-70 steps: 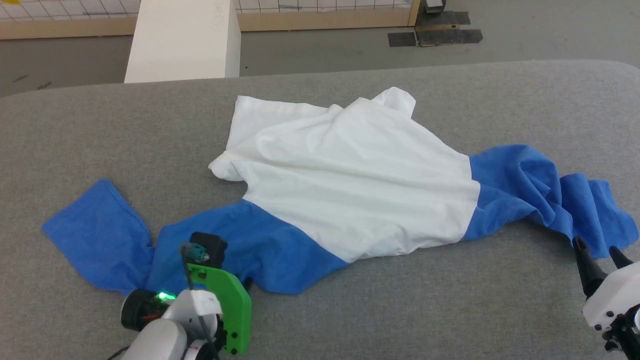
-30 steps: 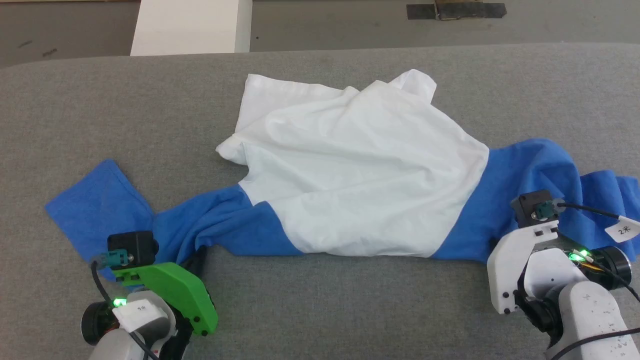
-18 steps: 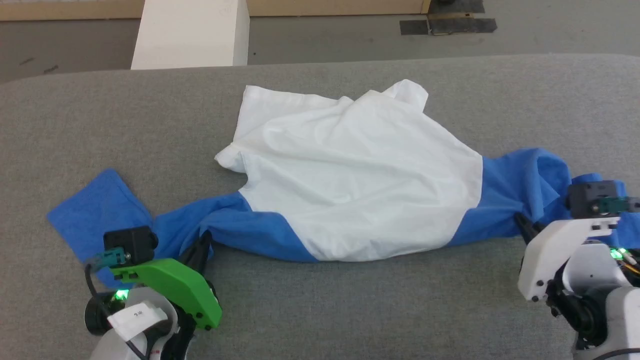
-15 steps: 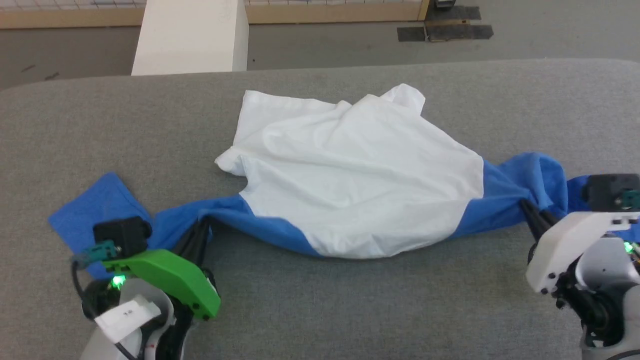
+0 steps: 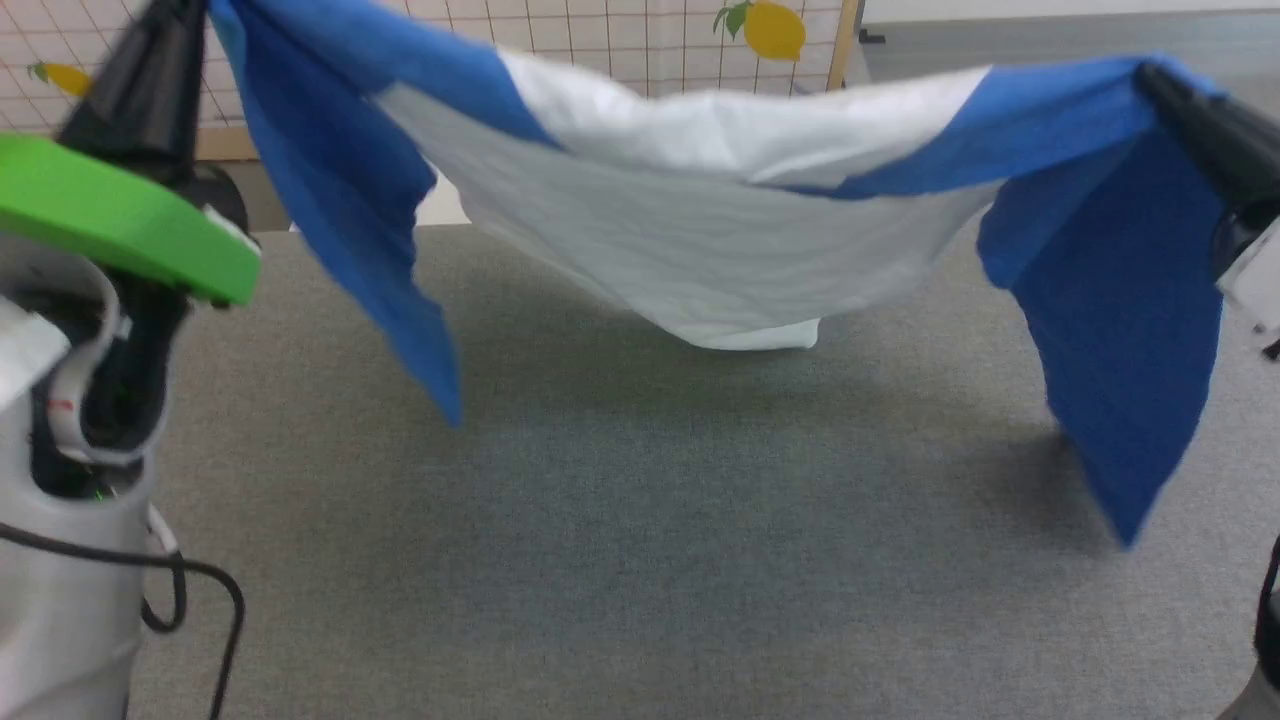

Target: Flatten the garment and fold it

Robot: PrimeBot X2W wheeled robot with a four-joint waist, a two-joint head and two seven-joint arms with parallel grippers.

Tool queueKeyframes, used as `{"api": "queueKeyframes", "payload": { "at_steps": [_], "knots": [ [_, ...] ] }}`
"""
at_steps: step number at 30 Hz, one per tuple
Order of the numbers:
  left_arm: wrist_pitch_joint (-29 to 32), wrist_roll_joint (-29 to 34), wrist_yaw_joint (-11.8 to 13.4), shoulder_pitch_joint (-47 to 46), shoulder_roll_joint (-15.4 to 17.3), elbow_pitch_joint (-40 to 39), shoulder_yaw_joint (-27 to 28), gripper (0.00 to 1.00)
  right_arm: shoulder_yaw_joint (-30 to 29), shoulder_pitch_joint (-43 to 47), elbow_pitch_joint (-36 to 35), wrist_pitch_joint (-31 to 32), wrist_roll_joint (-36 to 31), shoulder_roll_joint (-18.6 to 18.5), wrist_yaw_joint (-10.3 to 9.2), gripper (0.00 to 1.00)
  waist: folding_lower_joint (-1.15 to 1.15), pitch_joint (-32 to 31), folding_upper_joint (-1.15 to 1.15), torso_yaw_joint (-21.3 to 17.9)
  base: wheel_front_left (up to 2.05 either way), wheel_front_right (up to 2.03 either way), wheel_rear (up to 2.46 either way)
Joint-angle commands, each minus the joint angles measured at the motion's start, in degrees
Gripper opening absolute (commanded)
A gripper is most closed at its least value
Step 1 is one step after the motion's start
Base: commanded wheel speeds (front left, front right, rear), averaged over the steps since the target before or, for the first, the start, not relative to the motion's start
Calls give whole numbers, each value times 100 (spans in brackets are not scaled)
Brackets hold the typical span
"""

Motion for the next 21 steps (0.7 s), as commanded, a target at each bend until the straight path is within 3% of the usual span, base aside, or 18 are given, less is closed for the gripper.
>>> {"api": "queueKeyframes", "payload": {
  "at_steps": [1,5,9,21],
  "knots": [
    [41,78,-24,-249,70,33,15,0,-25,-237,39,168,85,-78,-9,0,0,-118,0,17,0,0,0],
    [210,127,-85,-1029,257,388,40,0,-111,-1067,293,726,142,-333,-9,0,0,-155,0,74,0,0,0],
    [395,170,-147,-1449,404,845,-9,0,-167,-1529,570,882,60,-334,-9,0,0,-32,0,87,0,0,0],
    [768,373,-426,-2974,715,2506,-270,0,-29,-3481,1968,325,-899,-116,-9,0,0,1427,0,21,0,0,0]
  ]
}}
